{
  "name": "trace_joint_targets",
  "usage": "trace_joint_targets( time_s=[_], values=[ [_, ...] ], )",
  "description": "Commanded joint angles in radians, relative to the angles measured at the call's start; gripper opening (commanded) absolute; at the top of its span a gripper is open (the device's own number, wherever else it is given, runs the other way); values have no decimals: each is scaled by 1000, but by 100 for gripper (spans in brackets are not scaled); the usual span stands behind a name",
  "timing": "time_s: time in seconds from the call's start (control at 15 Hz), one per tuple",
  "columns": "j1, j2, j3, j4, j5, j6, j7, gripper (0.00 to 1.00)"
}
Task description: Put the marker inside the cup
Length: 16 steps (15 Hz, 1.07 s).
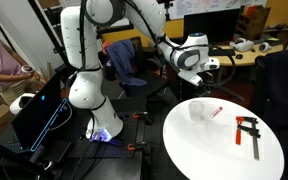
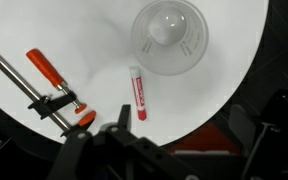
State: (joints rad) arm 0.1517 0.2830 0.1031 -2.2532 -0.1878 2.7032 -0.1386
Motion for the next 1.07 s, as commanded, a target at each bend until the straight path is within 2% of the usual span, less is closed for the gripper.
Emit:
trace_joint_targets(
  time_s=[0.0,0.2,0.73,1.0],
  values=[
    [10,56,-35,85,-53,-24,47,100],
    [-2,100,-41,124,-33,-33,35,100],
    [-43,216,8,188,53,-70,-29,100],
    [-42,247,12,219,42,-116,-40,100]
  ],
)
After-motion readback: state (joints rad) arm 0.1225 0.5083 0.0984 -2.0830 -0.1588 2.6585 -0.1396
